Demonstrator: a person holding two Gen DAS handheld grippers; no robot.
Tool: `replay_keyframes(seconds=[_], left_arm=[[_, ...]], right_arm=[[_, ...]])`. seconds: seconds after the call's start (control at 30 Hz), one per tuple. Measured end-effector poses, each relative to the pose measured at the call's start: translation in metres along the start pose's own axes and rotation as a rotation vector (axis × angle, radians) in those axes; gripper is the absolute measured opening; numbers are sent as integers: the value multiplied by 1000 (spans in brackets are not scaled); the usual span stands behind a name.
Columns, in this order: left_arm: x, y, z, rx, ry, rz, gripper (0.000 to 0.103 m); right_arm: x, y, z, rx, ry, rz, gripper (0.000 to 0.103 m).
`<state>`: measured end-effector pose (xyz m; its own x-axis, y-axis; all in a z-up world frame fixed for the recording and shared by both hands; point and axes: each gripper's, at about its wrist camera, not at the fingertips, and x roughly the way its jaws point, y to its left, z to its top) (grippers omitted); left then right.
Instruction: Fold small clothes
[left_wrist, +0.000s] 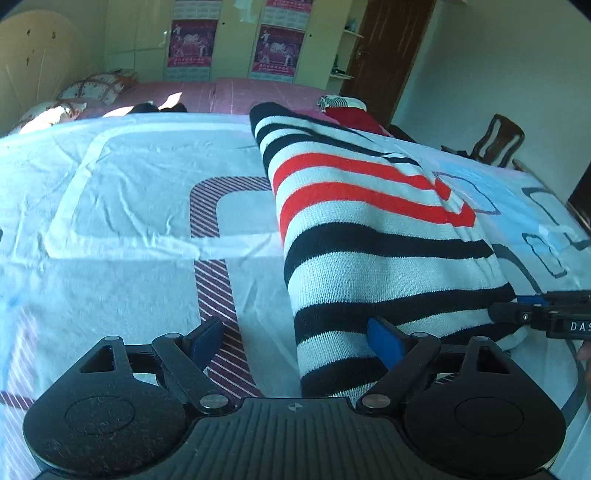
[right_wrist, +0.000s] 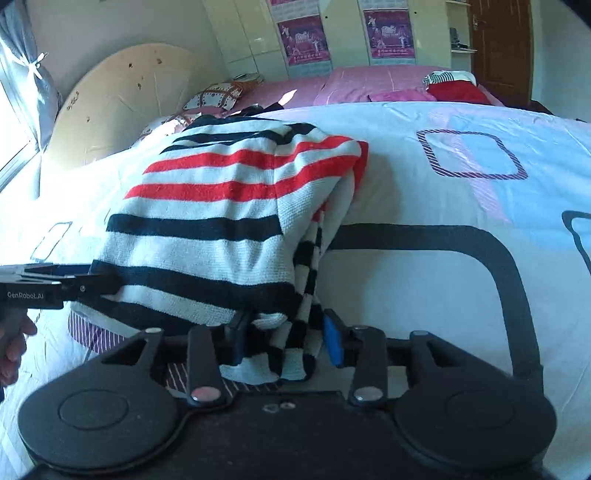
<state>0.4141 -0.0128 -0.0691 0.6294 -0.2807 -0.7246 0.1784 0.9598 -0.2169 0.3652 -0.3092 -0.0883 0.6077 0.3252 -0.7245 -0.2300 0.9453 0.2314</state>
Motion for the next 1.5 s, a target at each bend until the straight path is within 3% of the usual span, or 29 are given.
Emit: replay_keyframes(seconds=[0.37,0.53,0.6,0.67,0.7,0.73,0.83,0.97,1.1,1.2,1.3,1.4,1.5], left_arm=[[-6,-7,2,-17,17,52,87],[-6,-4,2,-4,15,35,87],[-14,-6,2,4,8,51,87],[-26,-9,-2,13,-20,34,87],[-27,-10,-5,33,-15,46,87],[-23,-10,-9,51,5,59,87],[-22,1,-9,-15,29,21,87],[-40,8,-1,-17,-32,-65,87],[-35,28,13,-92,-51,-187,87],[-16,44,24,-171,-14,-291,87],[9,57,29,-275,46,-400,87],[20,55,33,-305,40,-429,87],[34,52,37,-319,61,-410,87]], right_arm=[[-1,-2,4,41,28,-11,44],[0,-2,0,79,17,-61,60],[-6,1,0,83,15,-79,59],[-20,7,-3,80,-15,-72,49],[-23,10,-7,74,-21,-72,49],[-17,10,-11,70,13,-83,49],[-16,4,-11,132,33,-67,50],[-46,1,-5,173,-67,-7,51],[-48,-27,-2,302,-126,66,53],[-35,-45,6,366,-133,114,64],[-18,-58,14,401,-117,163,64],[0,-65,21,409,-88,216,63],[15,-74,28,430,-64,269,63]])
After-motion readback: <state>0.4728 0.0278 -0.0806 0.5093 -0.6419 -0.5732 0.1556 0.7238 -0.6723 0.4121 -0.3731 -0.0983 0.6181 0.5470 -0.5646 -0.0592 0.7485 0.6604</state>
